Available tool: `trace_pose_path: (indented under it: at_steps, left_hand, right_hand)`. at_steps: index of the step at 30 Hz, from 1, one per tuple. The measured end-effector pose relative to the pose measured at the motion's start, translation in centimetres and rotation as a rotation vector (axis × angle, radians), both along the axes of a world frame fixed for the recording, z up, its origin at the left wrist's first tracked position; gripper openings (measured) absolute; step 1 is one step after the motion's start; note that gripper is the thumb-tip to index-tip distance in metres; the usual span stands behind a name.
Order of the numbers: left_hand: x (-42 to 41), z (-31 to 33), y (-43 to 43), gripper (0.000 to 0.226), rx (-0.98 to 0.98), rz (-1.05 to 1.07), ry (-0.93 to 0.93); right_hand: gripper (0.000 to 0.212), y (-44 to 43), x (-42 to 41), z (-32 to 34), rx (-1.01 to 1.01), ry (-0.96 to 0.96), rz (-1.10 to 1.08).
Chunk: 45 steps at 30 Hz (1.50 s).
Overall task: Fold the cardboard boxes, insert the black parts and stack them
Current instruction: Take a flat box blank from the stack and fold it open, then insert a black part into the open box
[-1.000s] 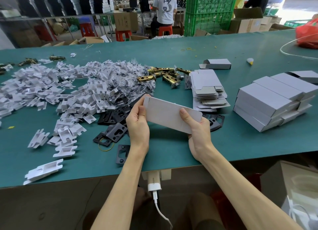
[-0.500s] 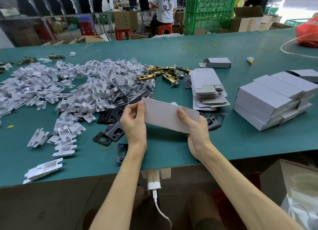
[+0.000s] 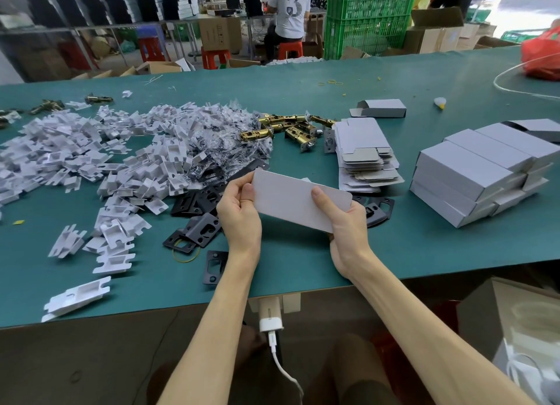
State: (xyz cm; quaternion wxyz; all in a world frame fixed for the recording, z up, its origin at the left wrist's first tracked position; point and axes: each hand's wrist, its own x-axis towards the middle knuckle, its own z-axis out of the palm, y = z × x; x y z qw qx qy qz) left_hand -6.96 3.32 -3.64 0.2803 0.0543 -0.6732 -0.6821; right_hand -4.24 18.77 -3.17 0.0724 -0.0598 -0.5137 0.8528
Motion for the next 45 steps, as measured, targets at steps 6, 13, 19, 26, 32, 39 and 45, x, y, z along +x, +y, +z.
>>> trace_pose_path:
  at_steps: [6, 13, 19, 26, 32, 39, 45]
  left_hand:
    - [0.0, 0.1, 0.0, 0.025, 0.016, -0.041, 0.003]
    - [0.3, 0.3, 0.1, 0.033, 0.244, -0.249, -0.041]
    - [0.5, 0.3, 0.7, 0.04, -0.005, -0.269, -0.065]
    - [0.7, 0.4, 0.7, 0.043, -0.074, -0.31, -0.081]
    - [0.8, 0.7, 0.8, 0.043, -0.118, -0.298, -0.076]
    - [1.1, 0.9, 0.9, 0.037, -0.136, -0.157, 0.008]
    - [1.6, 1.5, 1.6, 0.057, -0.418, -0.28, -0.014]
  right_hand:
    - [0.016, 0.1, 0.0, 0.1, -0.033, -0.015, -0.02]
    - [0.01, 0.2, -0.1, 0.1, -0.068, -0.029, -0.083]
    - [0.009, 0.1, -0.2, 0.0, -0.02, -0.034, -0.108]
    - [0.008, 0.0, -0.4, -0.2, -0.017, -0.023, -0.134]
    - [0.006, 0.0, -0.3, -0.1, -0.002, -0.012, -0.128]
    - [0.006, -0.2, -0.2, 0.1, 0.029, -0.001, -0.091]
    - [0.017, 0.1, -0.1, 0.8, -0.193, -0.066, -0.105]
